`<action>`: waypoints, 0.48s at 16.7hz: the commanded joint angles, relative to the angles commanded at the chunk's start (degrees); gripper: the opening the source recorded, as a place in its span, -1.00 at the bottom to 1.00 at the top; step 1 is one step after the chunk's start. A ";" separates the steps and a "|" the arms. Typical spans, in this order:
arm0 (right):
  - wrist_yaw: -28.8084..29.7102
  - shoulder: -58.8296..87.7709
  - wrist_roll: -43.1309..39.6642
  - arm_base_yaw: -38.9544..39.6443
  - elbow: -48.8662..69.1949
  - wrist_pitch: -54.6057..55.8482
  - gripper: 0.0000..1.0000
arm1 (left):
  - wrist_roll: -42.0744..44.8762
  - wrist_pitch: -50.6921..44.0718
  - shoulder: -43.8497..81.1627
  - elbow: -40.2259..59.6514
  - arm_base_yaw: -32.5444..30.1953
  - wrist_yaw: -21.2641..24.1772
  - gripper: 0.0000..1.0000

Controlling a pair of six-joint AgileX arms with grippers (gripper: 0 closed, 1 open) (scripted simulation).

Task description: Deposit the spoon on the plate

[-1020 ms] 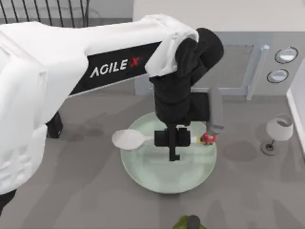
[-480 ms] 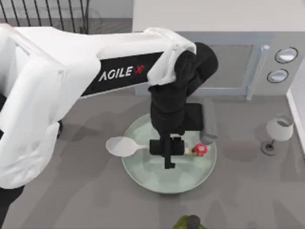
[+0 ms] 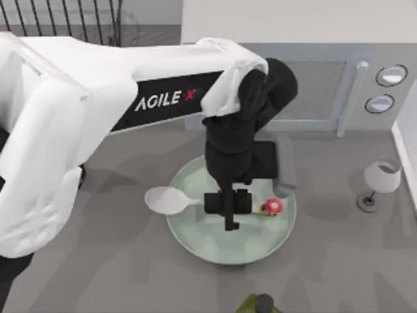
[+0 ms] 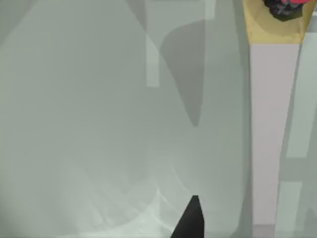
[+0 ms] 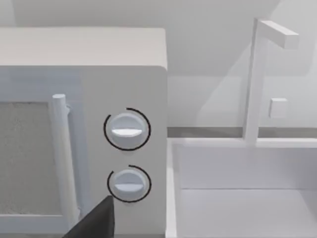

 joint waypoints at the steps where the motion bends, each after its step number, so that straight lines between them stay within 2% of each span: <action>1: 0.00 0.00 0.00 0.00 0.00 0.00 1.00 | 0.00 0.00 0.00 0.00 0.00 0.00 0.51; 4: 0.00 0.00 0.00 0.00 0.00 0.00 1.00 | 0.00 0.00 0.00 0.00 0.00 0.00 0.96; 8: 0.00 0.00 0.00 0.00 0.00 0.00 1.00 | 0.00 0.00 0.00 0.00 0.00 0.00 1.00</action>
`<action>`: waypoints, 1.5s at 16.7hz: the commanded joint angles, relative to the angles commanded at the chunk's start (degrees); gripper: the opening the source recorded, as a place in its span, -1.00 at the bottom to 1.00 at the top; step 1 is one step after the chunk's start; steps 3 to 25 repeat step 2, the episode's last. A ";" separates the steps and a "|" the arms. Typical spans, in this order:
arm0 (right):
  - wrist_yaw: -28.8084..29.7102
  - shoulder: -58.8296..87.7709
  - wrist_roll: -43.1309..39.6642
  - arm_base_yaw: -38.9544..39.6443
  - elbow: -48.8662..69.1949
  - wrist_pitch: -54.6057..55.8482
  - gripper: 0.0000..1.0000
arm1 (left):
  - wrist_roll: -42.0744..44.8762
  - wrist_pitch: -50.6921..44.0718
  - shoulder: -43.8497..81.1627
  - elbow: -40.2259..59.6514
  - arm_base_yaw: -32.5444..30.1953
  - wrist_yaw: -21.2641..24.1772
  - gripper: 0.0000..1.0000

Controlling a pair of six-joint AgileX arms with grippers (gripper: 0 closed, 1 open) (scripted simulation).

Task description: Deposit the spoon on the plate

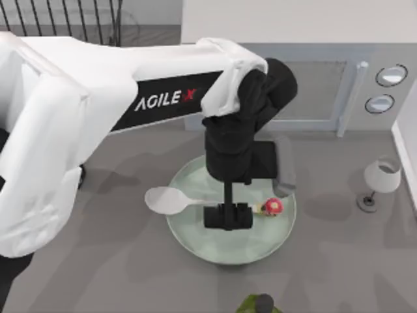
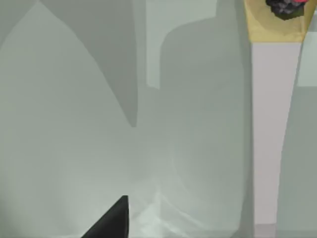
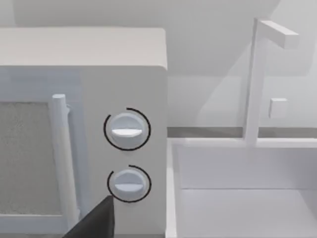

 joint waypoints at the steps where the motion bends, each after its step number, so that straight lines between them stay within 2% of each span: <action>1: 0.00 0.00 0.00 0.00 0.00 0.00 1.00 | 0.00 0.00 0.00 0.00 0.00 0.00 1.00; 25: 0.00 0.00 0.00 0.00 0.00 0.00 1.00 | 0.00 0.00 0.00 0.00 0.00 0.00 1.00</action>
